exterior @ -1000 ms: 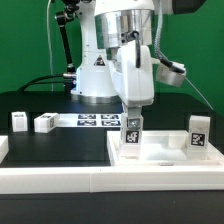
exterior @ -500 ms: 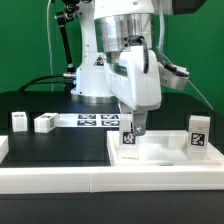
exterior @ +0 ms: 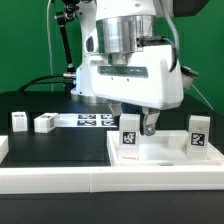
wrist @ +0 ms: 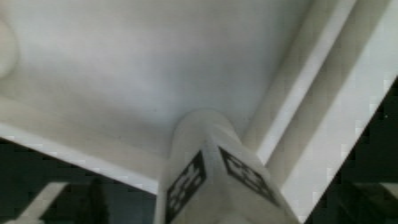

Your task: Assemble square table

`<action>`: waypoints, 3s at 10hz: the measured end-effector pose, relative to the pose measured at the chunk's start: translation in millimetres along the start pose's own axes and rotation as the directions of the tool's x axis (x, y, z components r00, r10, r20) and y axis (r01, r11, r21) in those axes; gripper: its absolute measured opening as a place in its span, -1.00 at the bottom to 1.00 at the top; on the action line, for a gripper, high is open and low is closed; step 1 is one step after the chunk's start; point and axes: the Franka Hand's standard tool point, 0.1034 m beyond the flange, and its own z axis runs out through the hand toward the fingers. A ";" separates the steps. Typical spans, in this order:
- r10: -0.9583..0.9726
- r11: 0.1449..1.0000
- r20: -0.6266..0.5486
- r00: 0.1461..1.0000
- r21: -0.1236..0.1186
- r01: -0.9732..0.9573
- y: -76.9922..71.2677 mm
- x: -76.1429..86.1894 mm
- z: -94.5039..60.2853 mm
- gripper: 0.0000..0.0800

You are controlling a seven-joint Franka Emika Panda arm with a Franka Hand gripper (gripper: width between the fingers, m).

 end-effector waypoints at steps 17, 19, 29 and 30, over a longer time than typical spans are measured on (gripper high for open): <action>-0.720 0.693 0.000 0.694 -0.051 0.719 0.7 2.5 -0.3 -0.27; -0.701 0.712 -0.001 0.713 -0.051 0.700 0.8 2.5 -0.3 -0.27; 0.204 0.978 -0.032 0.979 0.059 -0.202 2.7 4.4 0.9 -0.27; 0.297 0.954 -0.026 0.955 0.062 -0.295 2.5 3.9 1.0 -0.27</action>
Offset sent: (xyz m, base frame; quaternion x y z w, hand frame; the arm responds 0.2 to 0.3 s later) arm 0.0074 0.0003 0.0068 -0.0055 0.0048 -0.2426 0.9701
